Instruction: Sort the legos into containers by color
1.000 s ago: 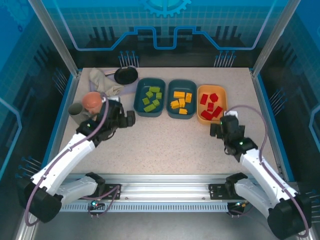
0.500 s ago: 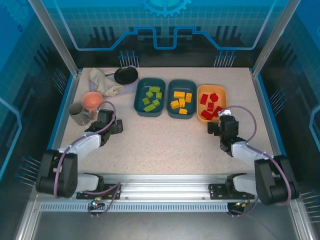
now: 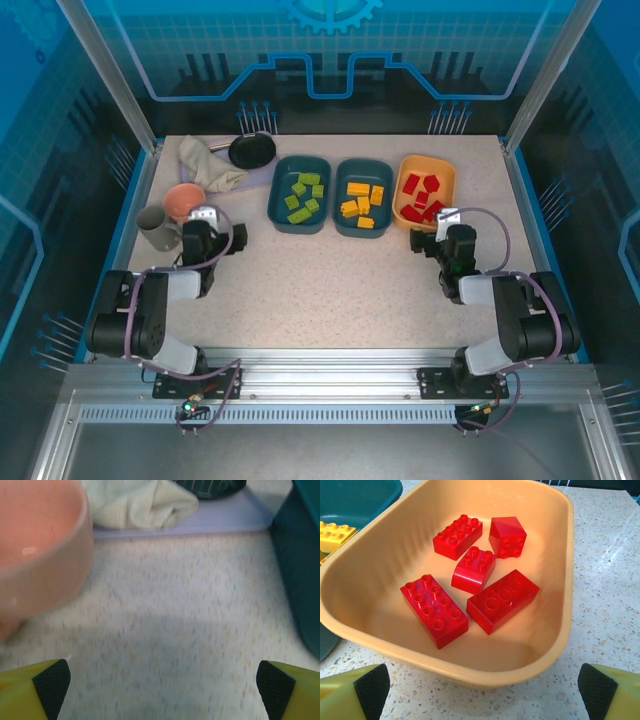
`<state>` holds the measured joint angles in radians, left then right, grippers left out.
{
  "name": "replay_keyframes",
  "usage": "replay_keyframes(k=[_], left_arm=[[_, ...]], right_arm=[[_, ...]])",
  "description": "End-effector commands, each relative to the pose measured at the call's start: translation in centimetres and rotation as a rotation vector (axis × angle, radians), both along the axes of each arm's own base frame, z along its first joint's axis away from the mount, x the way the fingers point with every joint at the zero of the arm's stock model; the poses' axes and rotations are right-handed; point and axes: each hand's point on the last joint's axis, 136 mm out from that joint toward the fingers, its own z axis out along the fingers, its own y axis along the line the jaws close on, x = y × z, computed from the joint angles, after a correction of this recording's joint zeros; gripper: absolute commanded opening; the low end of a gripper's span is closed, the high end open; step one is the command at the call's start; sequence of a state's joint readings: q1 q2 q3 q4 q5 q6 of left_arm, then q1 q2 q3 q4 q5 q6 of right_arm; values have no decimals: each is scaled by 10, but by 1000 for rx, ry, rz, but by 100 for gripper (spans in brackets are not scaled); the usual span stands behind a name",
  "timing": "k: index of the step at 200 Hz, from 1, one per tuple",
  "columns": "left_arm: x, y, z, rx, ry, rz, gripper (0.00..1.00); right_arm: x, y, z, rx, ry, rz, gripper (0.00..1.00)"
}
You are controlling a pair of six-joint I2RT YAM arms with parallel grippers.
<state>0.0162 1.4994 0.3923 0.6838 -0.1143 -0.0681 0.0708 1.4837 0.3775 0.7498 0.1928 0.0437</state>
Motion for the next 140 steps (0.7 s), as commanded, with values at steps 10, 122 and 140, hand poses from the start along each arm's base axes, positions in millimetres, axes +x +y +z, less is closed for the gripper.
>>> replay_keyframes(k=[10,122,140], left_arm=[[15,-5,24,21,-110,-33,99],[17,-8,25,41,-111,-38,99],[16,-8,25,41,-108,-38,99]], right_arm=[[9,-2,17,10,-83,1,100],[14,6,16,-25,-57,21,100],[13,7,16,-25,-60,23,100]])
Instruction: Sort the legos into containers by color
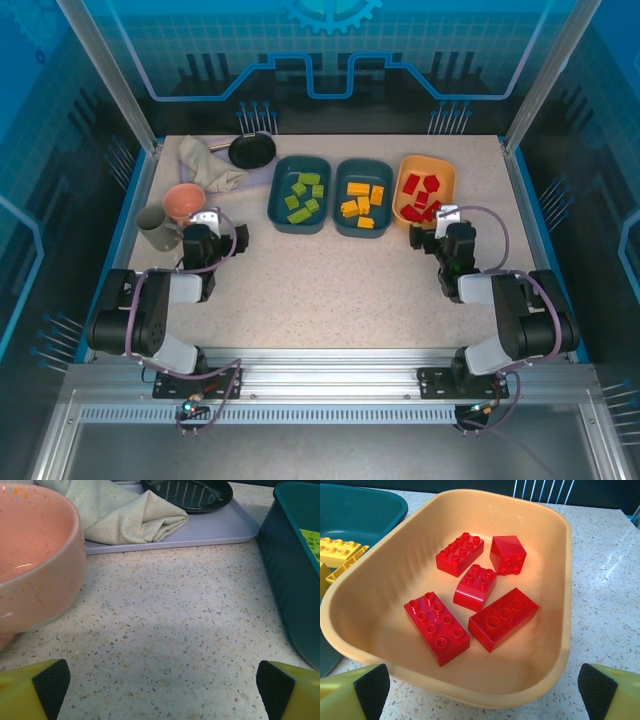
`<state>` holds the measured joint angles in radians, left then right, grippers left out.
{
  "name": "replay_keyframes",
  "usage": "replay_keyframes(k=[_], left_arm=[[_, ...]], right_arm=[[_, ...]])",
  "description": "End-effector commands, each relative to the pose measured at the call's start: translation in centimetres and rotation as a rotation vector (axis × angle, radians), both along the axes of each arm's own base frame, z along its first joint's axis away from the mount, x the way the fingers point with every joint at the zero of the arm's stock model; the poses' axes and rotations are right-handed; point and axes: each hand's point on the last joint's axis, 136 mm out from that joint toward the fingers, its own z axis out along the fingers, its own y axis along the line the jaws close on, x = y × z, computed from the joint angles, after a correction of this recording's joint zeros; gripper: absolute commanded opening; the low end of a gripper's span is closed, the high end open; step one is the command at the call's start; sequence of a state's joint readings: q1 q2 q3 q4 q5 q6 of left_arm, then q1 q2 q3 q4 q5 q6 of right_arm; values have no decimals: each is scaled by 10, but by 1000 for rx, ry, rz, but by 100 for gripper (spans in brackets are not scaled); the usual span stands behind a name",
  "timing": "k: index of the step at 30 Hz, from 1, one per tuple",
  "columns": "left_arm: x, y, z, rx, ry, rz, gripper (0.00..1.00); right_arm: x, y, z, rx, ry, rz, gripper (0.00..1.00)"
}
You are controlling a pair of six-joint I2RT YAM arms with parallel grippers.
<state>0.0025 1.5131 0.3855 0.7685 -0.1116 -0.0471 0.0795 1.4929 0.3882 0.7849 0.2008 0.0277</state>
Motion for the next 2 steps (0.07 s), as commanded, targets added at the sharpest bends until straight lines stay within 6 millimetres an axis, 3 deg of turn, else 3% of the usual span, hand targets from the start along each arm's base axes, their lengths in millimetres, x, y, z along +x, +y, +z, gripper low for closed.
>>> replay_keyframes(k=[1,2], left_arm=[[9,-2,14,23,-45,-10,99],[9,-2,14,23,-46,-11,99]], right_arm=[[7,4,8,-11,-24,16,100],[7,4,7,-11,-24,14,100]])
